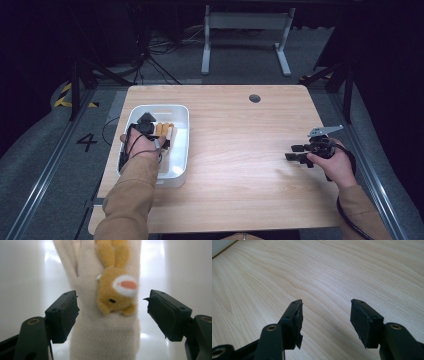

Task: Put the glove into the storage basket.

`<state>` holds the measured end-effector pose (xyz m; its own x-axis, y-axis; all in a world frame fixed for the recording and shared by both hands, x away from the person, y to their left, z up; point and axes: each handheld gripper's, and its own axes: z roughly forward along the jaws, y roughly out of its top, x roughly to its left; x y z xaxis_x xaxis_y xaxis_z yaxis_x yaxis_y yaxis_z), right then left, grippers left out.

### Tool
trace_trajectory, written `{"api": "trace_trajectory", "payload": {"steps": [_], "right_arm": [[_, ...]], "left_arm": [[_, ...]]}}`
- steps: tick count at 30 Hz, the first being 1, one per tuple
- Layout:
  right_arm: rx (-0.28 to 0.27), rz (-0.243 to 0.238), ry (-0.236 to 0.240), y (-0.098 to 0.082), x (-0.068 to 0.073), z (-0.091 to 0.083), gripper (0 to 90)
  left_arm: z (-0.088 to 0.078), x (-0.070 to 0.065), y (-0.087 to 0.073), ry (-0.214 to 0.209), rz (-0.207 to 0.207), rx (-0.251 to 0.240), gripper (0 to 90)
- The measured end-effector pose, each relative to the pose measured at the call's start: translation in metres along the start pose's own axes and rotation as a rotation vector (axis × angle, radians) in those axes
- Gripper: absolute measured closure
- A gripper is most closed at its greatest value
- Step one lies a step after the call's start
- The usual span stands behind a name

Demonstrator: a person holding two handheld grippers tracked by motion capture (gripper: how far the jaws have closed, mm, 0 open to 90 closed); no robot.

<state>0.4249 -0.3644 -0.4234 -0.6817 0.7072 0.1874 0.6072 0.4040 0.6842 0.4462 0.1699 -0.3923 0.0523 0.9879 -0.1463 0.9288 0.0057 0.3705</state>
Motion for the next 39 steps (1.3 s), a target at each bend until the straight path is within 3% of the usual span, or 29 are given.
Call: {"api": "trace_trajectory", "payload": {"steps": [8, 13, 17, 22, 23, 25, 26, 29, 33, 36, 39], "right_arm": [[0.005, -0.008, 0.001, 0.002, 0.001, 0.003, 43.6], [0.003, -0.008, 0.008, 0.002, 0.000, 0.003, 43.5], [0.001, -0.008, 0.003, 0.001, 0.001, 0.003, 43.4], [0.004, -0.009, 0.006, 0.001, 0.002, 0.003, 43.2], [0.004, -0.009, 0.006, 0.001, 0.002, 0.003, 43.2], [0.006, -0.007, 0.004, 0.000, 0.002, 0.003, 43.0], [0.006, -0.006, 0.000, 0.000, 0.001, 0.004, 43.1], [0.008, -0.002, -0.001, -0.001, 0.000, 0.004, 43.1], [0.007, -0.007, -0.001, -0.001, 0.001, 0.004, 42.9], [0.010, -0.008, 0.001, -0.001, 0.000, 0.005, 42.9], [0.013, -0.012, 0.003, -0.001, 0.001, 0.006, 42.7]], "left_arm": [[-0.031, -0.007, 0.000, -0.019, 0.059, -0.083, 25.5], [-0.053, -0.009, -0.004, -0.054, 0.176, -0.194, 24.1], [-0.073, -0.016, -0.012, -0.134, 0.219, -0.269, 27.5], [-0.091, -0.035, -0.025, -0.221, 0.326, -0.339, 28.0], [-0.091, -0.035, -0.025, -0.221, 0.326, -0.339, 28.0], [-0.095, -0.042, -0.030, -0.258, 0.362, -0.335, 28.0], [-0.096, -0.050, -0.034, -0.302, 0.392, -0.337, 28.0], [-0.096, -0.058, -0.039, -0.335, 0.420, -0.344, 28.0], [-0.087, -0.081, -0.053, -0.423, 0.527, -0.381, 28.6], [-0.075, -0.097, -0.062, -0.495, 0.572, -0.379, 28.6], [-0.057, -0.112, -0.068, -0.508, 0.636, -0.368, 28.6]]}}
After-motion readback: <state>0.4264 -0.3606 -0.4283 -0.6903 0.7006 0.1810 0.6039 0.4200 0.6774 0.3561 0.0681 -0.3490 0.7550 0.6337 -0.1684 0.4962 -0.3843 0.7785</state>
